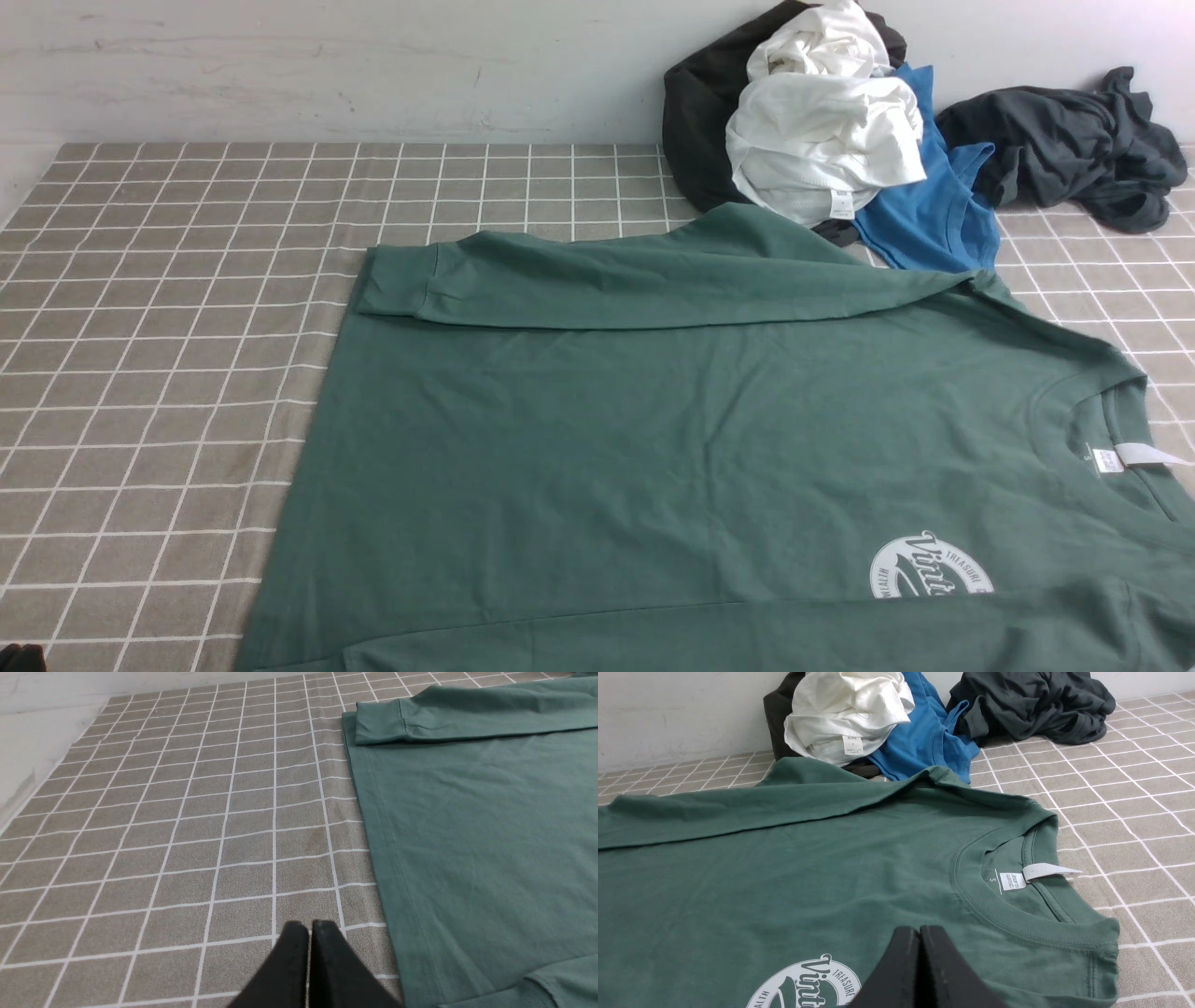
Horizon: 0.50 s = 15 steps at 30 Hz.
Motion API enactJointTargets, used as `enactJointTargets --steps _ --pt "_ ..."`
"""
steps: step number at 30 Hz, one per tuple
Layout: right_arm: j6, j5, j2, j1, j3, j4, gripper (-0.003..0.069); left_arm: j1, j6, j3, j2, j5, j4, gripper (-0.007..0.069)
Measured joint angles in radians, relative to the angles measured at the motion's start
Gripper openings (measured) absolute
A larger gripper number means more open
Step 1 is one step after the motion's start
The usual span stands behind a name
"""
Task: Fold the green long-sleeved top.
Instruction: Use the left arm to clamp the cuff closest to it
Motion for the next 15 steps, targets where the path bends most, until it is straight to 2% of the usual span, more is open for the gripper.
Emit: enactJointTargets --steps 7,15 --pt "-0.016 0.003 0.0 0.0 0.0 -0.068 -0.0014 0.0 0.0 0.0 0.0 0.0 0.0 -0.0007" --pt "-0.014 0.003 0.0 0.0 0.0 -0.078 -0.0014 0.0 0.0 0.0 0.0 0.0 0.0 -0.0007"
